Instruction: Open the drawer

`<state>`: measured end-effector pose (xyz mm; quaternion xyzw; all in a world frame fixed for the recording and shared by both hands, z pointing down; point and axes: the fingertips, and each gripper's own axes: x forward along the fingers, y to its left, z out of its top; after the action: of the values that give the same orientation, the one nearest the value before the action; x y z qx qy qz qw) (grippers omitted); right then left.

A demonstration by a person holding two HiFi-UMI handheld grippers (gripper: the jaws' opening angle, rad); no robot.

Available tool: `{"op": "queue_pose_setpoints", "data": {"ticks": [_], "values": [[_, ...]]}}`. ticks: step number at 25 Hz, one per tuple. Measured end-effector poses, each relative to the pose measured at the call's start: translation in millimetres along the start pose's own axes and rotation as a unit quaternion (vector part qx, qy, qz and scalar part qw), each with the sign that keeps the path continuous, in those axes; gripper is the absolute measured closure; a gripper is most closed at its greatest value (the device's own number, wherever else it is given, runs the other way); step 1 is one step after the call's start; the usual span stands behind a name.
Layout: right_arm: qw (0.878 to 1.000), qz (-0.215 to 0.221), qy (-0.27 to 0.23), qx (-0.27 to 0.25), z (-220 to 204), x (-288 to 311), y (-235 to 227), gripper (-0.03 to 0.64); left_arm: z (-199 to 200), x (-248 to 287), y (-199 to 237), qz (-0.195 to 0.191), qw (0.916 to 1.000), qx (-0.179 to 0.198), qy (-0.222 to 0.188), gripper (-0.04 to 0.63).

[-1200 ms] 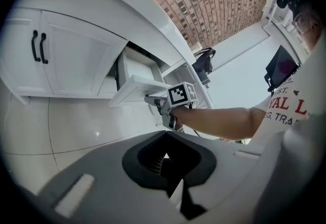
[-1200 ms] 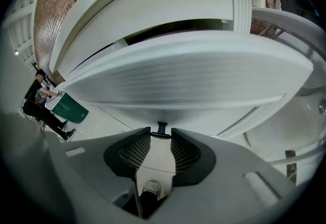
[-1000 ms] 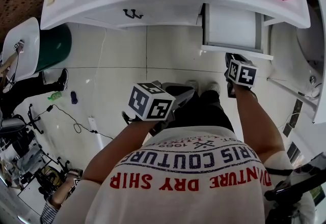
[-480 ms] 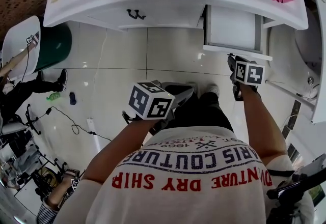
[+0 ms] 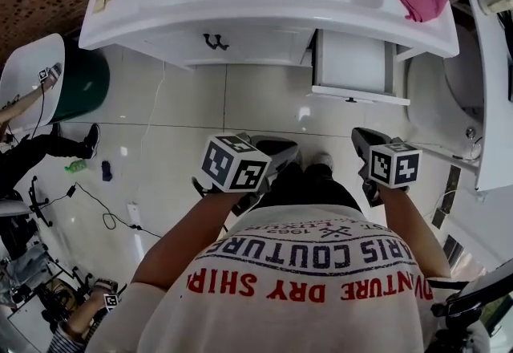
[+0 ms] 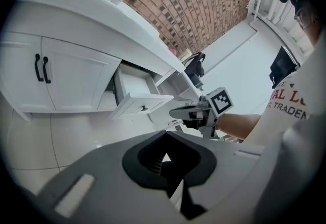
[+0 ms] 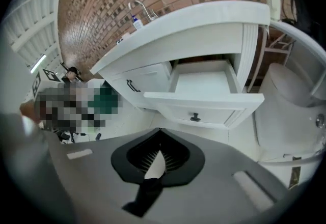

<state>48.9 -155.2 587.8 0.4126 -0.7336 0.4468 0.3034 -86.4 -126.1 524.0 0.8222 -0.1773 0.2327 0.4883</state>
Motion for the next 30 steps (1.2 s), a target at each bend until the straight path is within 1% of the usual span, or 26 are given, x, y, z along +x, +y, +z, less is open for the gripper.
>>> {"op": "queue_pose_setpoints", "data": {"ticks": [4, 7, 10, 12, 14, 16, 19, 23, 27, 30], "values": [[0.999, 0.040, -0.023, -0.018, 7, -40, 39, 0.607, 5, -10, -19, 0.001, 0.9996, 0.018, -0.020, 0.598], [0.997, 0.073, -0.032, -0.026, -3, -68, 63, 0.607, -1, -15, -40, 0.006, 0.9990, 0.027, -0.034, 0.598], [0.994, 0.091, -0.042, -0.043, -21, -96, 78, 0.607, -16, -16, -67, 0.012, 0.9982, 0.037, -0.045, 0.598], [0.992, 0.101, -0.053, -0.053, -40, -119, 86, 0.607, -34, -15, -91, 0.016, 0.9975, 0.047, -0.051, 0.598], [0.990, 0.106, -0.071, -0.065, -63, -146, 89, 0.607, -55, -10, -120, 0.022, 0.9958, 0.066, -0.060, 0.598], [0.987, 0.109, -0.087, -0.075, -95, -175, 89, 0.607, -82, -4, -154, 0.029, 0.9937, 0.084, -0.069, 0.598], [0.985, 0.116, -0.095, -0.082, -147, -216, 88, 0.608, -127, 8, -204, 0.034, 0.9918, 0.098, -0.074, 0.598], [0.981, 0.129, -0.101, -0.102, -201, -265, 101, 0.609, -178, 19, -266, 0.028, 0.9905, 0.113, -0.074, 0.598], [0.975, 0.139, -0.115, -0.126, -229, -300, 117, 0.609, -205, 13, -309, 0.036, 0.9861, 0.143, -0.077, 0.598], [0.971, 0.146, -0.131, -0.137, -233, -316, 132, 0.609, -210, 0, -319, 0.044, 0.9837, 0.151, -0.086, 0.598]]}}
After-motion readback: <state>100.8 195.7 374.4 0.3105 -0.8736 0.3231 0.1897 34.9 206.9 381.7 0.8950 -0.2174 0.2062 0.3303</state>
